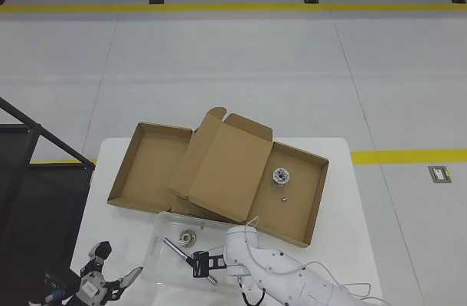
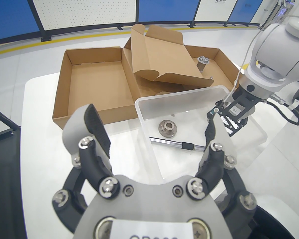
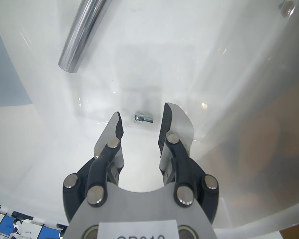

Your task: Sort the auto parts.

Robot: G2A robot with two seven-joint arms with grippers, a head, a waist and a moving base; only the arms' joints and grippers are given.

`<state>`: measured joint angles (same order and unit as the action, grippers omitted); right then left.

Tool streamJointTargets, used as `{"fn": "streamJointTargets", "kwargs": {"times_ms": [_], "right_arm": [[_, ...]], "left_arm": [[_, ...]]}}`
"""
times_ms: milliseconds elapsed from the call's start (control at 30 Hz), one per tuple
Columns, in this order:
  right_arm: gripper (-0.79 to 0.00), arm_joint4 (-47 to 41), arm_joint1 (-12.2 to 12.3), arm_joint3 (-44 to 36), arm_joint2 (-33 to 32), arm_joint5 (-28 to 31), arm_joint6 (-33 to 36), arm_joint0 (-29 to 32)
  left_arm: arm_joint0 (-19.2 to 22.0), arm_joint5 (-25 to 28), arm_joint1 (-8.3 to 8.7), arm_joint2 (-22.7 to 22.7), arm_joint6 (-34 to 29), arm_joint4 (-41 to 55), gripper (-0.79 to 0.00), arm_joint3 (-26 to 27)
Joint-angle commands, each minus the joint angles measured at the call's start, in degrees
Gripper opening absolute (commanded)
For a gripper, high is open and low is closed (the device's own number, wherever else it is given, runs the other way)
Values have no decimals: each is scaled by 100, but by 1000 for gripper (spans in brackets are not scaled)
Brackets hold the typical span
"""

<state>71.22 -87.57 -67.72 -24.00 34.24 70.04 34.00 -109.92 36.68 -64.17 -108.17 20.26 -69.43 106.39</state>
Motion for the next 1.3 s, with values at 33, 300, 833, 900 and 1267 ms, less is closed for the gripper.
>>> {"fn": "streamJointTargets", "kwargs": {"times_ms": [33,300,833,900,1267], "right_arm": [[-585,-92,-16,57,71,-25,25,-68],[-646,-263,-37,178,182,-28,29,-190],[-585,-419,-85,360,315,3,-3,-307],[-622,-433,-95,387,317,10,-10,-314],[-785,-291,-103,220,220,24,-227,-313]], "left_arm": [[0,0,0,0,0,0,0,0],[0,0,0,0,0,0,0,0],[0,0,0,0,0,0,0,0],[0,0,0,0,0,0,0,0],[0,0,0,0,0,0,0,0]]}}
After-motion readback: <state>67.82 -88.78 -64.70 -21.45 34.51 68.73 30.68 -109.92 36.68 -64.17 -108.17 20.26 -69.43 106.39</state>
